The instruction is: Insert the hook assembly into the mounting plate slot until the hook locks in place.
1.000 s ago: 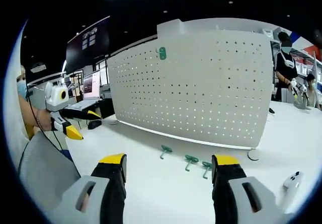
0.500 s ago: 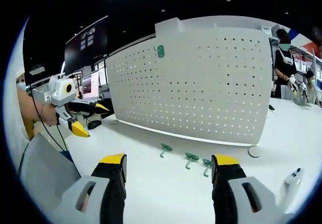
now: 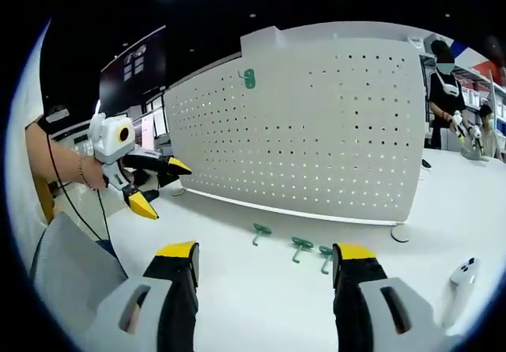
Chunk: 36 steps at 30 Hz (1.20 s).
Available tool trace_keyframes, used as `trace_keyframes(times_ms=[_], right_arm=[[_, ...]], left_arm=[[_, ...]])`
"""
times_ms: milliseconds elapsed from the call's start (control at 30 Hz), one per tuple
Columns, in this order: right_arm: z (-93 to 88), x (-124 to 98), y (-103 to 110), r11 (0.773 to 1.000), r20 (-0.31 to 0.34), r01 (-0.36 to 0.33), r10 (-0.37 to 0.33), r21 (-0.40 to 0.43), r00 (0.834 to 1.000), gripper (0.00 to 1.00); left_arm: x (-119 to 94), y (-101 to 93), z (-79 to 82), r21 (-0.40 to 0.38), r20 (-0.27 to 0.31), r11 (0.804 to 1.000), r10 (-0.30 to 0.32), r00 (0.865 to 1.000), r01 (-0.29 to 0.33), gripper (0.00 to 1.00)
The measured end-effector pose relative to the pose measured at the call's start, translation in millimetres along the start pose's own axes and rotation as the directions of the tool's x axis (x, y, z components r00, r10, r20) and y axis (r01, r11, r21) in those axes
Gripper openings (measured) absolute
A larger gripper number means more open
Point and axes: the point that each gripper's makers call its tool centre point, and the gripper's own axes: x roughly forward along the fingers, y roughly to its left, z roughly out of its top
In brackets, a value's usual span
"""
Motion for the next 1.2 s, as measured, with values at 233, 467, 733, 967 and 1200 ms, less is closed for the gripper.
trace_keyframes(times_ms=[233, 467, 733, 967, 1200], right_arm=[[-3.7, 0.9, 0.9, 1.000, -0.017, -0.003, 0.003, -0.005, 1.000, 0.67], [-6.9, 2.1, 1.6, 1.000, -0.027, -0.009, 0.009, 0.005, 1.000, 0.67], [-7.4, 1.5, 0.9, 1.000, -0.026, -0.007, 0.007, 0.010, 1.000, 0.67], [-7.9, 1.1, -0.5, 1.000, -0.025, -0.002, 0.002, 0.017, 1.000, 0.67], [-9.1, 1.7, 0.2, 1.000, -0.028, -0.006, 0.007, 0.023, 1.000, 0.66]], left_arm=[[14.1, 3.2, -2.3, 0.058, -0.048, 0.996, -0.065, 0.997, 0.068, 0.76], [30.2, 5.1, -9.3, 0.141, -0.111, 0.982, -0.107, 0.988, 0.122, 0.74], [41.0, 10.3, -13.1, 0.191, -0.162, 0.965, -0.149, 0.975, 0.179, 0.75], [48.4, 10.5, -17.6, 0.239, -0.211, 0.941, -0.191, 0.959, 0.240, 0.75], [59.7, 12.2, -21.4, 0.246, -0.244, 0.928, -0.221, 0.944, 0.280, 0.75]])
